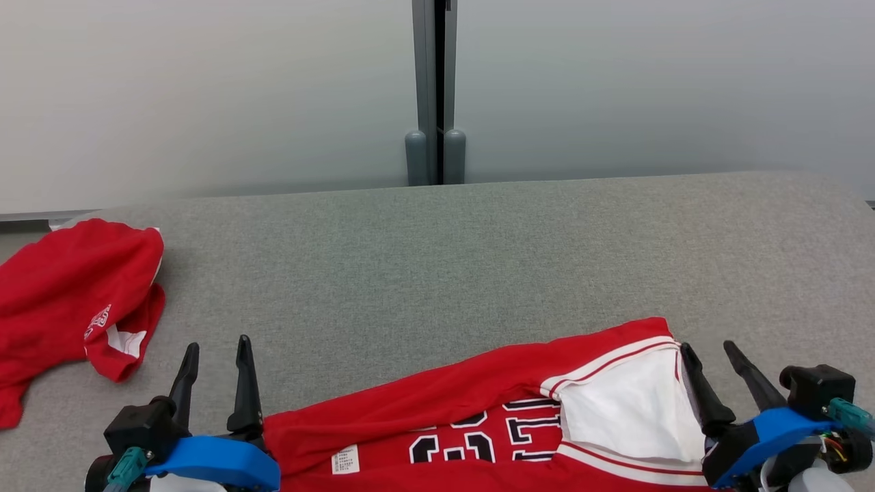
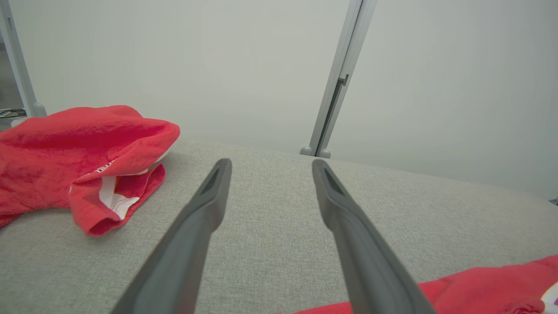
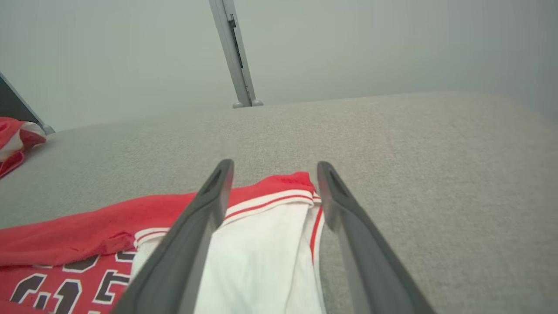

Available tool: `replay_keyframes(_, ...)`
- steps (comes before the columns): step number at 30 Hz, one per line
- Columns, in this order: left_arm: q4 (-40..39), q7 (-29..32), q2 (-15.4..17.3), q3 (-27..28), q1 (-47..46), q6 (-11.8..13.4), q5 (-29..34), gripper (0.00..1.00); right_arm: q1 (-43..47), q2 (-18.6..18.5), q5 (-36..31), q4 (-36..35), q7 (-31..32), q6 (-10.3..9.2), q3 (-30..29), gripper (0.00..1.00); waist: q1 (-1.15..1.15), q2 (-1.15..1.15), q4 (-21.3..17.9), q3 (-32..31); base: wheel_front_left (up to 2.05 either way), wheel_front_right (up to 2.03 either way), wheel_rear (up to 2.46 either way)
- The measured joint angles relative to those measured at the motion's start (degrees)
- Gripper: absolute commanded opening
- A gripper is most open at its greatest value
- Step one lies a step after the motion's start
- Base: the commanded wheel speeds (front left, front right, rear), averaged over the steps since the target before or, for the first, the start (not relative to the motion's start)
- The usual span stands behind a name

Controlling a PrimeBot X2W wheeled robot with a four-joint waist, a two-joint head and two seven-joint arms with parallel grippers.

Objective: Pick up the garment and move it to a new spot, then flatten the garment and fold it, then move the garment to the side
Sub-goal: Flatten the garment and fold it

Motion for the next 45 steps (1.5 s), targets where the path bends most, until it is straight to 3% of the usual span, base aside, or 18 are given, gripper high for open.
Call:
replay_keyframes(7, 2.2, 0.0, -3.1, 3.5, -0.5, -3.6, 4.1, 1.0, -5.4, -1.1, 2.0, 10.7, 10.2, -0.01, 1.7, 1.0, 0.0, 0.0, -0.1, 1.1, 0.0, 0.0, 0.0)
replay_keyframes(16, 5.0, 0.0, -5.5, 5.4, -2.5, -6.9, 7.2, 1.0, -12.8, 1.1, 5.2, 22.5, 21.7, 0.0, 2.3, 1.0, 0.0, 0.0, 0.9, 1.9, 0.0, 0.0, 0.0)
replay_keyframes(25, 6.9, 0.0, -6.6, 7.2, -3.0, -8.5, 9.2, 1.0, -18.5, 2.3, 6.4, 32.0, 33.6, 0.01, 1.9, 1.0, 0.0, -0.02, 2.8, 1.9, 0.0, 0.0, 0.0)
replay_keyframes(26, 7.0, 0.0, -6.7, 7.4, -3.0, -8.6, 9.4, 1.0, -18.7, 2.3, 6.3, 32.4, 33.8, 0.01, 1.8, 0.88, -0.01, -0.02, 2.9, 1.9, 0.0, 0.0, 0.0)
replay_keyframes(27, 7.1, 0.0, -6.9, 7.5, -3.0, -8.7, 9.6, 1.0, -18.9, 2.4, 6.2, 32.6, 33.9, 0.0, 1.8, 0.46, 0.0, -0.02, 3.0, 1.8, 0.0, 0.0, 0.0)
replay_keyframes(28, 7.2, 0.0, -7.1, 7.7, -3.0, -8.7, 9.6, 1.0, -19.0, 2.4, 6.2, 32.6, 33.8, -0.03, 1.8, 0.26, 0.0, -0.02, 3.1, 1.8, 0.0, 0.0, 0.0)
replay_keyframes(29, 7.3, 0.0, -7.3, 7.8, -3.0, -8.8, 9.8, 1.0, -19.1, 2.4, 6.2, 32.7, 33.3, -0.1, 1.8, 0.0, 0.0, -0.02, 3.1, 1.8, 0.0, 0.0, 0.0)
replay_keyframes(37, 7.8, 0.0, -8.3, 9.1, -2.5, -9.6, 10.8, 1.0, -19.0, 2.3, 5.8, 31.2, 27.9, 0.0, 1.2, 0.0, 0.01, 0.0, 2.7, 0.9, 0.0, 0.0, 0.0)
replay_keyframes(45, 8.8, 0.0, -9.1, 9.5, -1.7, -10.2, 11.4, 1.0, -18.9, -5.1, 3.4, 30.3, 24.6, 0.01, -2.5, 0.0, 0.0, 0.0, 0.7, 0.0, 0.0, 0.0, 0.0)
